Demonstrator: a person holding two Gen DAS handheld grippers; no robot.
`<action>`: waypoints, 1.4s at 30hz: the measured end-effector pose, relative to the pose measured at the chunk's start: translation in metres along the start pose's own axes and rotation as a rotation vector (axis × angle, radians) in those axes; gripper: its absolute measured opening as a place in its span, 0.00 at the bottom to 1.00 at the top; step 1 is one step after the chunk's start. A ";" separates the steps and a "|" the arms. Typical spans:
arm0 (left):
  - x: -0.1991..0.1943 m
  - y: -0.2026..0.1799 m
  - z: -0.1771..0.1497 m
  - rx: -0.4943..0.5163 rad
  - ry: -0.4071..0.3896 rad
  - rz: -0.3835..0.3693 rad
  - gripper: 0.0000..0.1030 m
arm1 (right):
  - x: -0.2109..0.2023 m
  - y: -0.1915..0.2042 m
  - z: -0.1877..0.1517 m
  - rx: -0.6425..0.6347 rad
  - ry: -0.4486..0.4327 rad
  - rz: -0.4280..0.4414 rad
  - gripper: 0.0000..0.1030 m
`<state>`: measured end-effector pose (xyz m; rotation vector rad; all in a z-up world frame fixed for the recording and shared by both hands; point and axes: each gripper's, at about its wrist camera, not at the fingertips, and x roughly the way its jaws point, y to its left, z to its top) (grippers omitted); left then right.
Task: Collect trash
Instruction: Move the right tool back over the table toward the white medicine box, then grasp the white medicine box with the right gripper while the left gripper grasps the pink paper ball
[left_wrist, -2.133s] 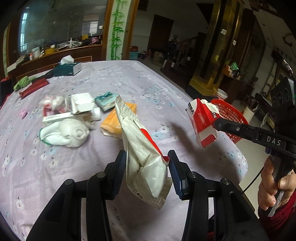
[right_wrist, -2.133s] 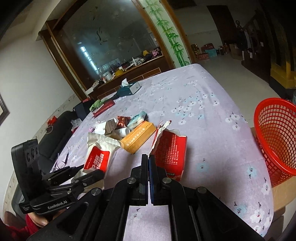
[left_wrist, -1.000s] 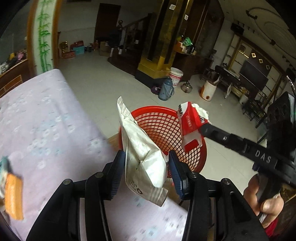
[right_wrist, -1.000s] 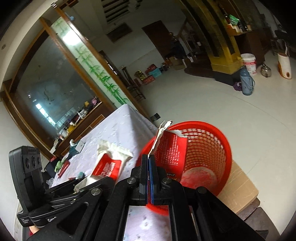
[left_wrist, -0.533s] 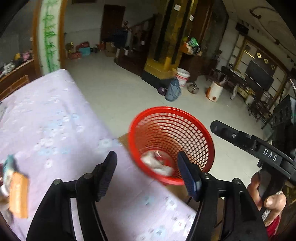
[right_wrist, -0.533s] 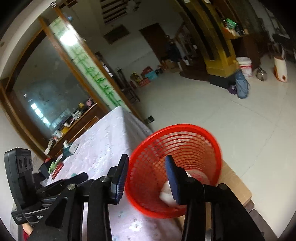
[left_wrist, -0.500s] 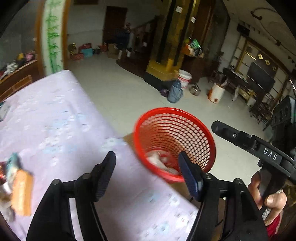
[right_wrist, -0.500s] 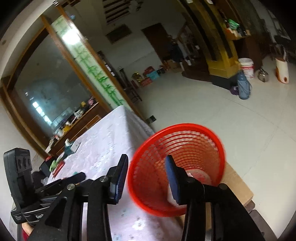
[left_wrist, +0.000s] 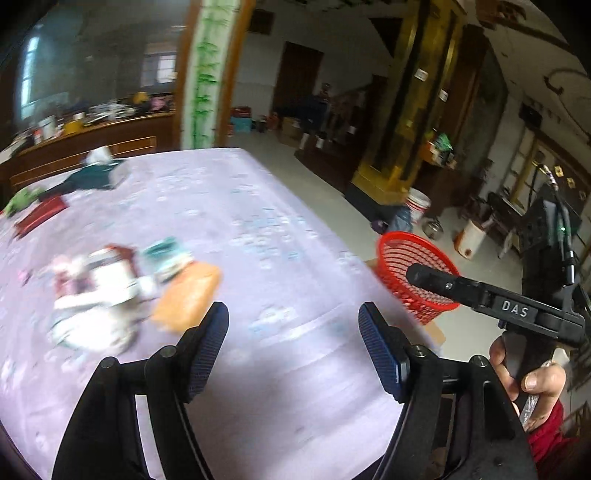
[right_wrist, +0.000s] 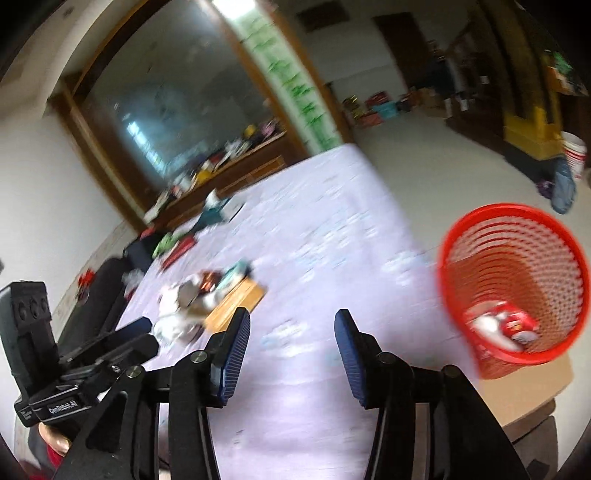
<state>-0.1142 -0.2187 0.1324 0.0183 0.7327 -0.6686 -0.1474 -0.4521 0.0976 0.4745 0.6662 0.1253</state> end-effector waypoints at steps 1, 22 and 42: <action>-0.007 0.011 -0.004 -0.015 -0.008 0.015 0.70 | 0.007 0.009 -0.002 -0.011 0.017 0.007 0.50; -0.070 0.267 -0.023 -0.419 -0.030 0.393 0.70 | 0.184 0.090 0.016 0.006 0.311 -0.045 0.68; 0.048 0.399 0.020 -0.556 0.142 0.590 0.70 | 0.199 0.116 0.044 -0.086 0.210 0.007 0.69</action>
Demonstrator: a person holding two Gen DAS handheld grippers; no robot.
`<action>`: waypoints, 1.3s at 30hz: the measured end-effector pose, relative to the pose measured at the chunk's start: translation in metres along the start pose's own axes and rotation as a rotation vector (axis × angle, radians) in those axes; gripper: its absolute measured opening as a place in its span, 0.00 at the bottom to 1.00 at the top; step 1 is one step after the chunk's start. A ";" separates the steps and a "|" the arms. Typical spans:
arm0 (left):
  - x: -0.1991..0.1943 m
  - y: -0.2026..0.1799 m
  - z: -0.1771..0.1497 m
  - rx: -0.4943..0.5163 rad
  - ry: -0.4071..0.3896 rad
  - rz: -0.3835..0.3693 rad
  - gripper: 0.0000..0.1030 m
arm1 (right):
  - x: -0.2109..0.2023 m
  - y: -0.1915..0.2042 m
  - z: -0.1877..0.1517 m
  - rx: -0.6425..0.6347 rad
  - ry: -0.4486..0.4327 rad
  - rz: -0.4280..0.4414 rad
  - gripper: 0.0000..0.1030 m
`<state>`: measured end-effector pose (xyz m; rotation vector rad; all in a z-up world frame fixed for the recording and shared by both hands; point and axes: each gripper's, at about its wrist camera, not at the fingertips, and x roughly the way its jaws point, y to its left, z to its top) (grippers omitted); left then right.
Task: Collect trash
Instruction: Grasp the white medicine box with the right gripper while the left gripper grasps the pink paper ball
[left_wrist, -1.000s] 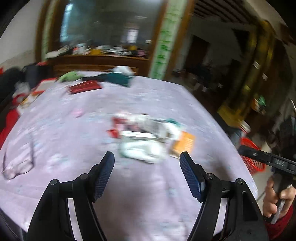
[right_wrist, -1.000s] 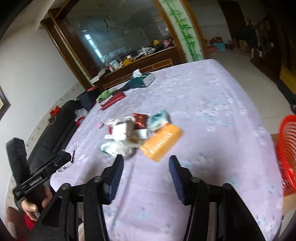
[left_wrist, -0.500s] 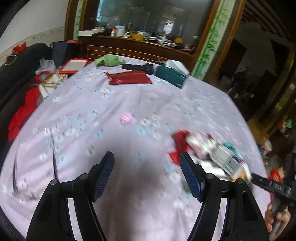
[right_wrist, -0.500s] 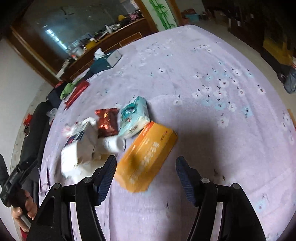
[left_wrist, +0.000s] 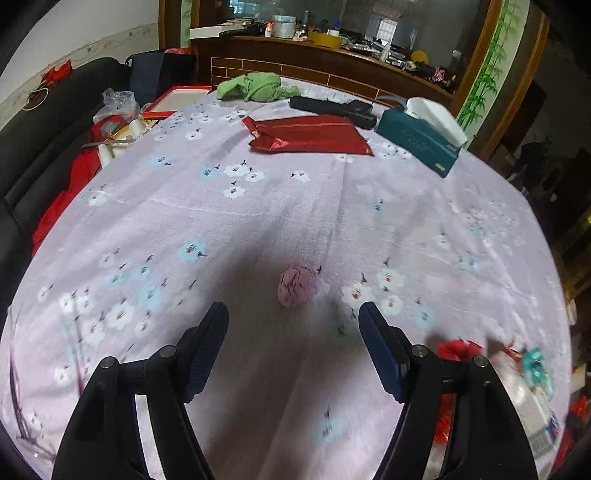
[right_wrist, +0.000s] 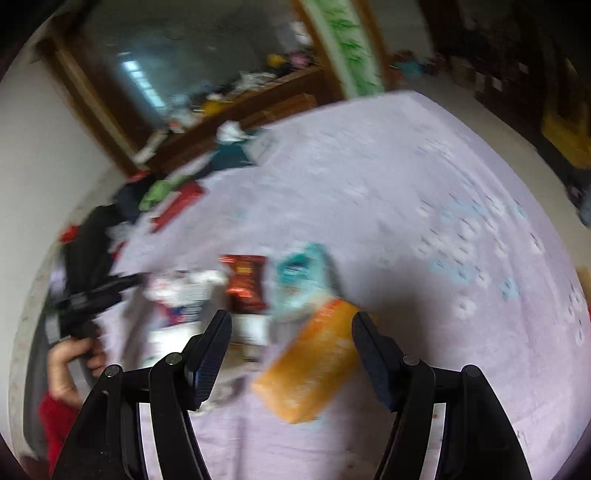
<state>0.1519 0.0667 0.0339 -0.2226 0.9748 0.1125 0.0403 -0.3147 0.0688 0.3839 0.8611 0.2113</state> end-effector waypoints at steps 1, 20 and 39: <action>0.005 0.000 0.000 -0.004 0.000 0.002 0.69 | -0.002 0.007 0.001 -0.019 -0.001 0.033 0.69; 0.027 -0.005 -0.005 0.062 -0.072 -0.024 0.28 | 0.052 0.066 -0.007 -0.220 0.087 0.043 0.38; -0.005 -0.028 -0.012 0.155 -0.187 -0.072 0.28 | 0.032 0.059 -0.009 -0.255 -0.055 0.079 0.36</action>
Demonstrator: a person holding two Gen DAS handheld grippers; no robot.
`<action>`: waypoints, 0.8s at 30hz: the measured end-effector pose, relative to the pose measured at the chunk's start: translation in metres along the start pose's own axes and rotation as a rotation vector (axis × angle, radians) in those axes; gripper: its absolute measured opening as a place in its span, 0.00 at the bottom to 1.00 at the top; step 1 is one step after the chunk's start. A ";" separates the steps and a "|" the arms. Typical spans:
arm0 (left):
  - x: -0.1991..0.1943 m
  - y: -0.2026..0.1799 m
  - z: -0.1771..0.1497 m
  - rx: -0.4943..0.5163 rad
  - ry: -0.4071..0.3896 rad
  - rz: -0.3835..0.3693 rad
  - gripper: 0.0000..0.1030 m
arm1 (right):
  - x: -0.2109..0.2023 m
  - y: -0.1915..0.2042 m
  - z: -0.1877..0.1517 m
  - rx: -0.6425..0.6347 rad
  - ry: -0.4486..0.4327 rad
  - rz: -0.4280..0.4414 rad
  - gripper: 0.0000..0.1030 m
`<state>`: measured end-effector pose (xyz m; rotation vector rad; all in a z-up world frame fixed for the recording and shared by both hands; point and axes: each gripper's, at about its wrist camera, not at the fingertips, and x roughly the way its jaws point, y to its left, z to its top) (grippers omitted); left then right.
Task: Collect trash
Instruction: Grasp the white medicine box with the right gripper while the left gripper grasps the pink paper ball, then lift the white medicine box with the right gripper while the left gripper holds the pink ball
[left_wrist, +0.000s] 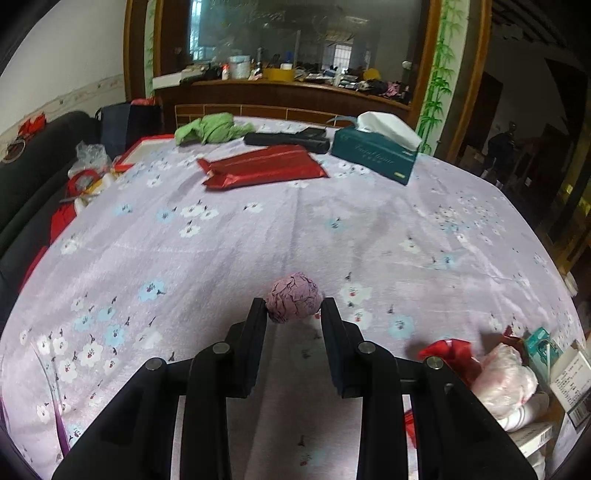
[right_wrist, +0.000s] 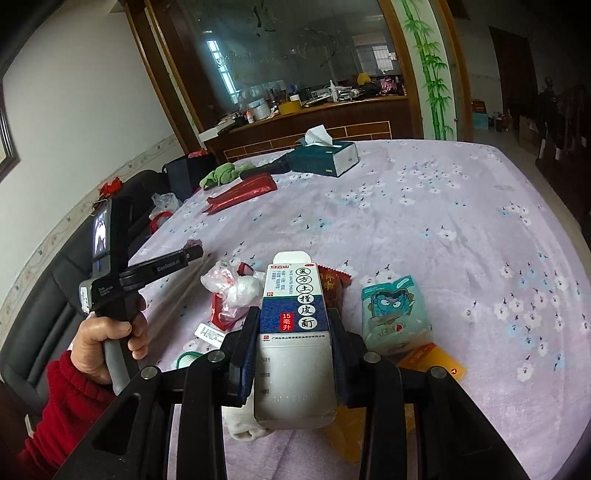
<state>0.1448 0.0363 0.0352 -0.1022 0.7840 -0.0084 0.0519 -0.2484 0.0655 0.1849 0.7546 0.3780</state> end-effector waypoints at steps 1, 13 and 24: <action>-0.003 -0.003 0.000 0.008 -0.011 -0.002 0.28 | 0.000 0.000 0.000 -0.002 -0.001 0.000 0.36; -0.024 -0.011 0.002 0.026 -0.086 -0.008 0.28 | 0.005 0.006 -0.005 -0.033 -0.021 -0.007 0.36; -0.032 -0.009 0.003 0.011 -0.105 -0.017 0.28 | 0.006 0.009 -0.007 -0.040 -0.019 -0.002 0.36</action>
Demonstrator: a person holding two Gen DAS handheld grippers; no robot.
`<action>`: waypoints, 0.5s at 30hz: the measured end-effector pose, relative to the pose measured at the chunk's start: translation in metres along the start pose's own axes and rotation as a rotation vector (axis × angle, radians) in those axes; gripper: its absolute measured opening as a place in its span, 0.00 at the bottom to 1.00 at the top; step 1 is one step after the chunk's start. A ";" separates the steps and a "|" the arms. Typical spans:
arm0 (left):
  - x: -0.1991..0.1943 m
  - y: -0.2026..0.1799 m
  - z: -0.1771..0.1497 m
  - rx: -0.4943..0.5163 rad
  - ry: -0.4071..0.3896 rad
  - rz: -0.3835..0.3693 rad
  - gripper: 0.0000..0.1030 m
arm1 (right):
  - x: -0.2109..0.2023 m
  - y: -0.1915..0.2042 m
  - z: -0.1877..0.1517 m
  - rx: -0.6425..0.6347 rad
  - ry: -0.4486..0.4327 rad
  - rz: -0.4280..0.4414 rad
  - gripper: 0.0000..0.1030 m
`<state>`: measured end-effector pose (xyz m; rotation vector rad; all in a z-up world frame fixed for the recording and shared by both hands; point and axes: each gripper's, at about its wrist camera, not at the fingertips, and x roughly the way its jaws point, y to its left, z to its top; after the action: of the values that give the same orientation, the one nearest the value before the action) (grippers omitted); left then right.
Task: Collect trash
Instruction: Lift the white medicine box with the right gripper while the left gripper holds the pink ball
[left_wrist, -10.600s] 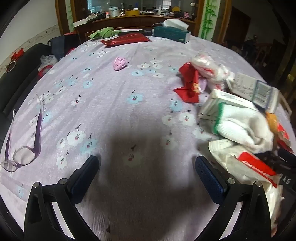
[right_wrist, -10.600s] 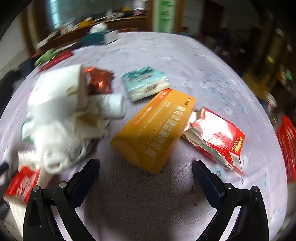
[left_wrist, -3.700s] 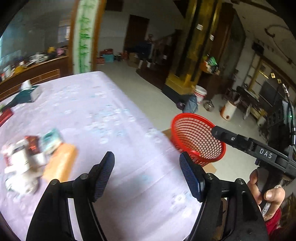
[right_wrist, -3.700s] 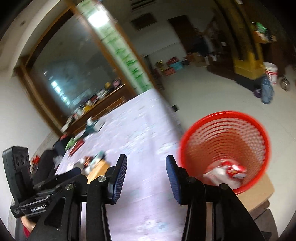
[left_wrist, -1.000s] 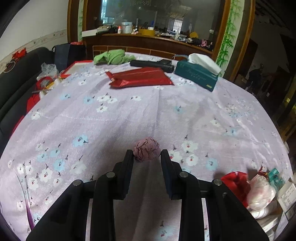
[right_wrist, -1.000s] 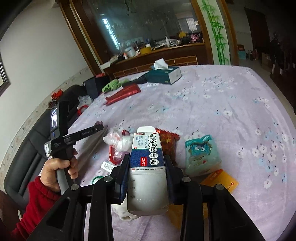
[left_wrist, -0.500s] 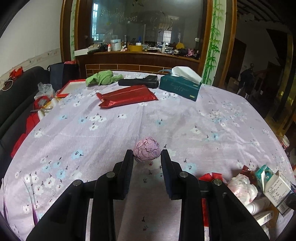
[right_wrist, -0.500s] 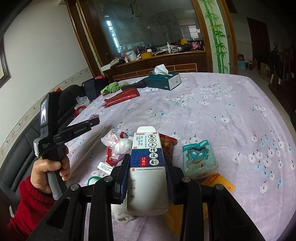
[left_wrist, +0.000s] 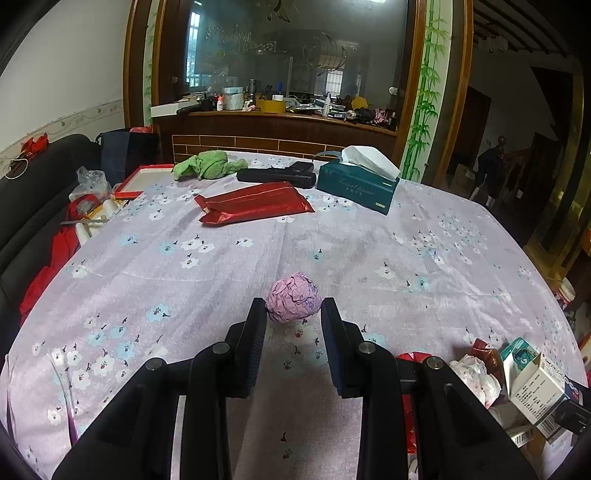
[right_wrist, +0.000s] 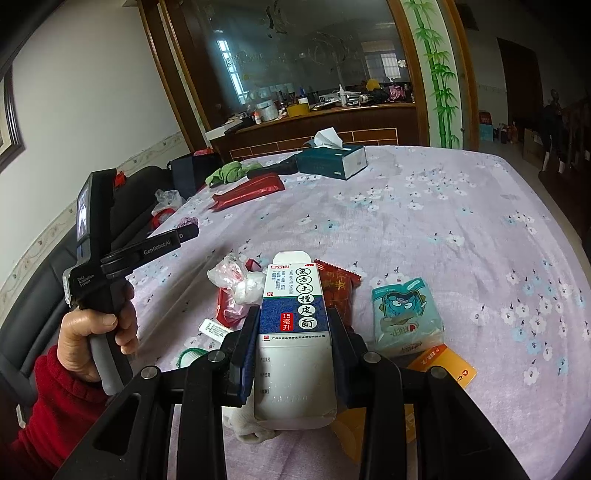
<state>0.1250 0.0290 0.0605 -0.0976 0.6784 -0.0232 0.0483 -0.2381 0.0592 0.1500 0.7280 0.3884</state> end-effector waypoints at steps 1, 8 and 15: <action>0.000 0.000 0.000 0.000 0.000 0.001 0.28 | 0.000 0.000 0.000 0.002 0.000 0.001 0.36; -0.001 0.001 0.000 -0.002 -0.007 0.021 0.28 | -0.003 -0.003 0.002 0.016 -0.016 -0.001 0.36; 0.001 -0.001 -0.002 0.022 -0.032 0.091 0.28 | 0.000 -0.013 0.005 0.075 -0.010 -0.021 0.36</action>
<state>0.1248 0.0278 0.0587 -0.0457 0.6501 0.0582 0.0556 -0.2502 0.0588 0.2143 0.7337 0.3404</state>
